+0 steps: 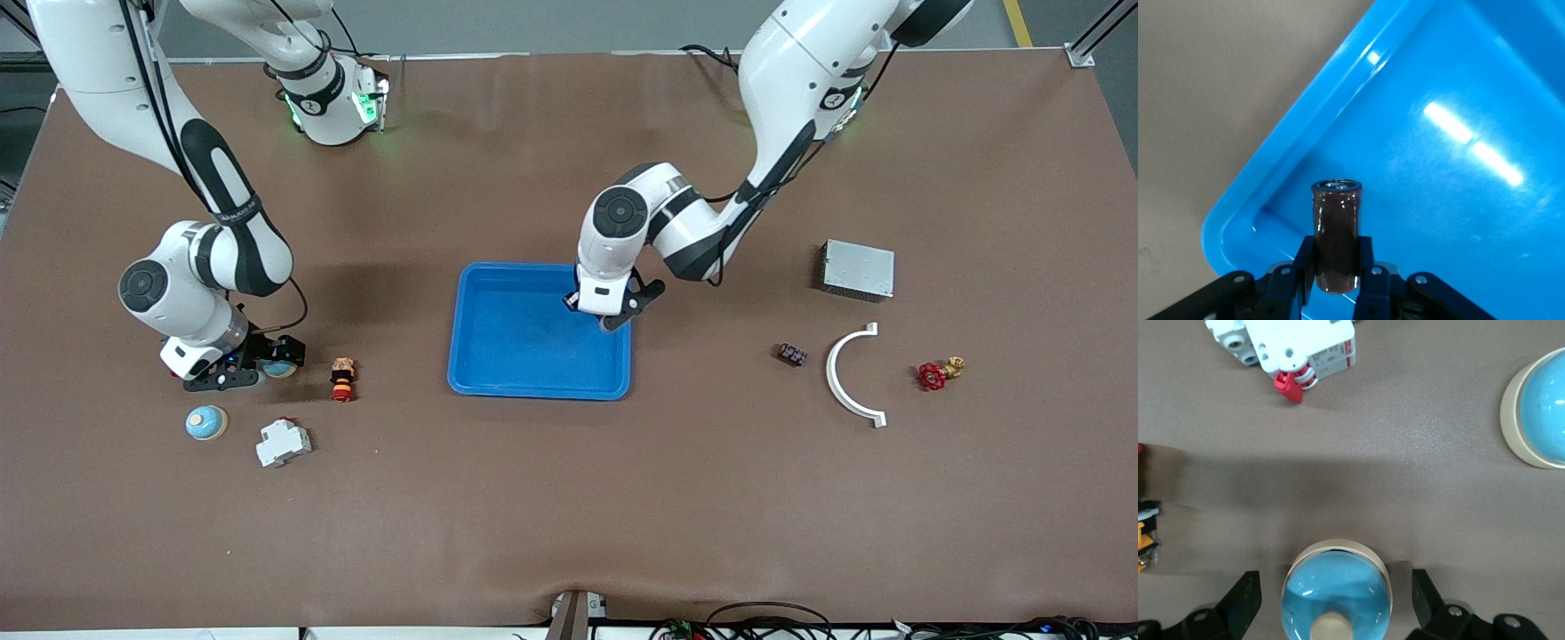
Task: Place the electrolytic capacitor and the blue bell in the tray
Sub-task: 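Place the capacitor in the tray while the right gripper grasps the bell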
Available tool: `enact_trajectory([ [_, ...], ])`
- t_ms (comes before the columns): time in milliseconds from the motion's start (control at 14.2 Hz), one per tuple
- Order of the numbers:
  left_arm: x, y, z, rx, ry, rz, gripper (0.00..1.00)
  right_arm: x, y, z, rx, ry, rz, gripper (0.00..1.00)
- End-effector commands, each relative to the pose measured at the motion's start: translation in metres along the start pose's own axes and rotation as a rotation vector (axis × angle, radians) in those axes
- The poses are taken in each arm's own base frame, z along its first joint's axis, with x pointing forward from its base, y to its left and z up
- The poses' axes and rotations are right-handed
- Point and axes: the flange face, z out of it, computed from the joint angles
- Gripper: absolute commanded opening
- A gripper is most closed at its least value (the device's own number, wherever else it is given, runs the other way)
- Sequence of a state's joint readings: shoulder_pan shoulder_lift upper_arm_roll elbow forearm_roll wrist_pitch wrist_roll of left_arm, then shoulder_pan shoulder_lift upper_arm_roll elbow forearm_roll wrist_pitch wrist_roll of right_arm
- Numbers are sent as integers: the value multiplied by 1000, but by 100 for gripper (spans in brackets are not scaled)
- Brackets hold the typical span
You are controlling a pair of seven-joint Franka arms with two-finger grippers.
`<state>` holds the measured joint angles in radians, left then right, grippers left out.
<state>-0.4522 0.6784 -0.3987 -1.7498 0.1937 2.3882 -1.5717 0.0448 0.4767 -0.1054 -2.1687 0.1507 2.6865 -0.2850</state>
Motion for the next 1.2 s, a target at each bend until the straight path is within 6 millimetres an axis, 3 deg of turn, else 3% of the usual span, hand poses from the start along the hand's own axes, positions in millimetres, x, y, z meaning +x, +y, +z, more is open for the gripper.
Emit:
enact_trajectory([
  [0,5,3,8,10,21,-4,0,-3,1,-4,9,5,4,100],
  [70,6,3,8,10,20,-9,13,-4,2,-4,9,5,5,100],
  [141,7,3,6,9,22,-12,49,-3,2,-5,9,6,5,100],
  [211,9,5,0,0,24,-22,99,-3,2,-5,10,6,5,100],
  [352,24,9,-23,-21,33,-53,100,-4,1,-6,17,-14,5,100],
  [493,53,3,-64,18,64,-94,100,-3,2,-11,23,-24,5,97],
  [704,101,-24,-120,91,110,-101,100,-2,1,-14,26,-28,-1,87],
  [915,169,-64,-146,156,101,-63,100,-1,1,-16,25,-25,-2,82],
  [985,197,-79,-149,156,94,-105,100,-1,1,-16,26,-25,-6,72],
  [1056,212,-91,-147,165,87,-129,100,-1,1,-16,26,-25,-17,56],
  [1126,229,-105,-145,175,82,-152,100,-1,2,-16,26,-24,-34,33],
])
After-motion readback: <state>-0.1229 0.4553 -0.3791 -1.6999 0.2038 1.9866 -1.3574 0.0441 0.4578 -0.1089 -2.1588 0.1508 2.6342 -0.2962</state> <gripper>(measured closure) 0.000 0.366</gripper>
